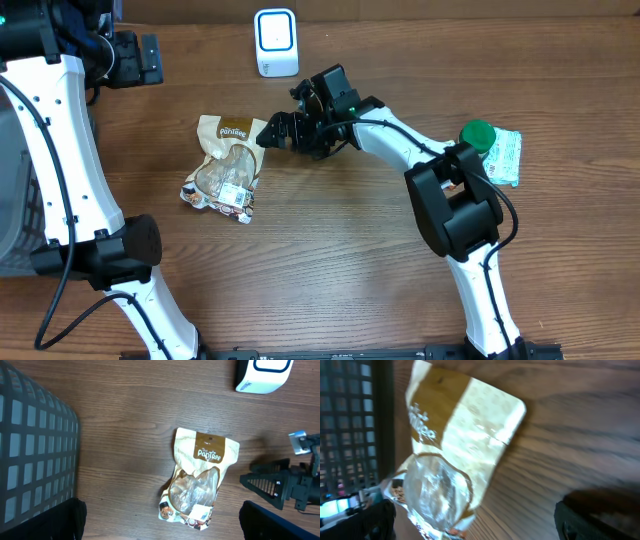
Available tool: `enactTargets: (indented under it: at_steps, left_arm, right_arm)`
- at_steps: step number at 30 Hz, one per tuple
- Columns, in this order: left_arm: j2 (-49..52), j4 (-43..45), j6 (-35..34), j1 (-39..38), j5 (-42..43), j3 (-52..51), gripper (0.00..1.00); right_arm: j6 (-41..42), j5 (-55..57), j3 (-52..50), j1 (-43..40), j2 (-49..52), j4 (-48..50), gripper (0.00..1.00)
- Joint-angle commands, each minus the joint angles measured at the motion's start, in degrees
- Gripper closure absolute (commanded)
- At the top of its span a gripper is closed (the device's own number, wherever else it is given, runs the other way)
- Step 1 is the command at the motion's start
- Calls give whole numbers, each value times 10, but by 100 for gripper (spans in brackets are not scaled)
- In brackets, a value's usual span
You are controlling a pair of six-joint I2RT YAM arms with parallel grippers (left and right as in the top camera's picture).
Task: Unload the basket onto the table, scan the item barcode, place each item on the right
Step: 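Reach the right gripper to the Pantree bag and grasp its top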
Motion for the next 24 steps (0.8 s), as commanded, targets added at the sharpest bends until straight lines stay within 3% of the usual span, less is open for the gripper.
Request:
enactTargets:
  at_steps: [1,8,14,16,21,22,24]
  left_arm:
    - [2,1,7,0,2,-1,0]
    - [2,1,7,0,2,-1,1]
    - [2,1,7,0,2,-1,1]
    - [2,1,7,0,2,-1,1]
    - [2,1,7,0,2,-1,0]
    - [2,1,7,0,2,-1,1]
    - [2,1,7,0,2,-1,0]
  right_arm:
    - [24,-19,-7,11,37,27,1]
    - [102,34,-7,39,64,113,7]
    - [120,56,-7,73,72,163,23]
    - [120,73,-7,82,72,163,38]
    - [120,74,-7,84,72,159,87]
    - [120,67,-7,81,72,158,94]
    - [120,33,-6,71,71,159,96]
